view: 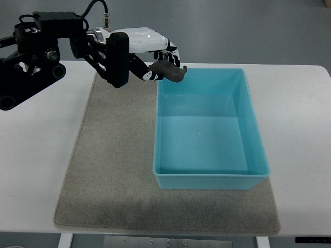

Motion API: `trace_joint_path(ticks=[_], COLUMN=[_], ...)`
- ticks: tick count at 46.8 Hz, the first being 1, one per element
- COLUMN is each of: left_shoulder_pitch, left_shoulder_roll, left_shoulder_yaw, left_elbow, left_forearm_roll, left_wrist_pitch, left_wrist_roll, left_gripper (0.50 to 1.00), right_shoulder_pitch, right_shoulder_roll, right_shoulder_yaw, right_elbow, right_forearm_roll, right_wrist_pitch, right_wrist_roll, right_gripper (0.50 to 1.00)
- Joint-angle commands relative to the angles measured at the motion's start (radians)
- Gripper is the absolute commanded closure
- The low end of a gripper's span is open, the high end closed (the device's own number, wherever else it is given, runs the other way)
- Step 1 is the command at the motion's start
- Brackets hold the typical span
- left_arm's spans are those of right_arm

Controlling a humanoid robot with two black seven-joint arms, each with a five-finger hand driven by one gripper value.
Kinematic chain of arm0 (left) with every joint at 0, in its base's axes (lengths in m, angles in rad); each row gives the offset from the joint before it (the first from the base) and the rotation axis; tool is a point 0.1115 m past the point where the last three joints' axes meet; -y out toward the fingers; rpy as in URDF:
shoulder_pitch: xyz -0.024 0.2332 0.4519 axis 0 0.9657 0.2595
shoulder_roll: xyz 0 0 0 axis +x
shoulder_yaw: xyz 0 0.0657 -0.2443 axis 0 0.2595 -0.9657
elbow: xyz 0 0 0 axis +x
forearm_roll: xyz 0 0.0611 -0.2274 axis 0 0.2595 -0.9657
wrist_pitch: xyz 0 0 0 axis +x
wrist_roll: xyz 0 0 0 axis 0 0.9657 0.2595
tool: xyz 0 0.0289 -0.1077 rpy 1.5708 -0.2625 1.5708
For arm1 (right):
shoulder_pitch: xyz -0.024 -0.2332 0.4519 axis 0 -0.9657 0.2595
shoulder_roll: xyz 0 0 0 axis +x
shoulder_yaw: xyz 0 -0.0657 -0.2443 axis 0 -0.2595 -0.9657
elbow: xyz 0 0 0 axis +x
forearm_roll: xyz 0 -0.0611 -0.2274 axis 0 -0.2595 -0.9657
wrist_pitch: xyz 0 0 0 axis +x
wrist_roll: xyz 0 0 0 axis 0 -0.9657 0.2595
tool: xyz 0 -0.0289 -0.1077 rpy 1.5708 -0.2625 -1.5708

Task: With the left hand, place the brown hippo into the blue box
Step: 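Carry the hippo with the left hand over the blue box and lower, then open the left hand to release the hippo into the box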

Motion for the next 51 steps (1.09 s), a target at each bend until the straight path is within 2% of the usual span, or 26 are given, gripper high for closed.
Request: trace_joint_path(ticks=[1,9,26,29,30,33,36,40,45,51], left_shoulder_pitch=[0.003,0.016,0.055,0.056,0.056,0.059,0.066,0.067,0.066,0.062], left_shoulder_roll=[-0.042,-0.125,-0.192,-0.192,-0.192,-0.194,-0.194,-0.194,-0.195,-0.192], left_shoulder_yaw=[0.016,0.045,0.074,0.086,0.089,0.089,0.089,0.089,0.086,0.079], left_elbow=[0.006,0.051,0.089,0.089,0.089,0.089,0.089,0.088,0.083,0.076], left_forearm_roll=[0.002,0.013,0.016,0.016,0.016,0.015,0.015,0.005,-0.007,-0.034], left_wrist_pitch=[0.003,0.017,0.063,0.072,0.074,0.077,0.08,0.083,0.083,0.087], left_wrist_roll=[0.004,0.007,0.007,0.007,0.007,0.007,0.007,0.007,0.007,0.006], left_gripper=[1.0,1.0,0.999,0.956,0.924,0.748,0.686,0.564,0.504,0.501], right_shoulder_pitch=[0.0,0.0,0.0,0.0,0.0,0.0,0.002,0.0,0.0,0.002], right_shoulder_roll=[0.0,0.0,0.0,0.0,0.0,0.0,0.0,0.0,0.0,0.0], right_shoulder_yaw=[0.0,0.0,0.0,0.0,0.0,0.0,0.0,0.0,0.0,0.0], right_elbow=[0.0,0.0,0.0,0.0,0.0,0.0,0.0,0.0,0.0,0.0], right_forearm_roll=[0.0,0.0,0.0,0.0,0.0,0.0,0.0,0.0,0.0,0.0], right_wrist_pitch=[0.0,0.0,0.0,0.0,0.0,0.0,0.0,0.0,0.0,0.0], right_wrist_roll=[0.0,0.0,0.0,0.0,0.0,0.0,0.0,0.0,0.0,0.0], right_gripper=[0.564,0.564,0.564,0.564,0.564,0.564,0.564,0.564,0.564,0.564])
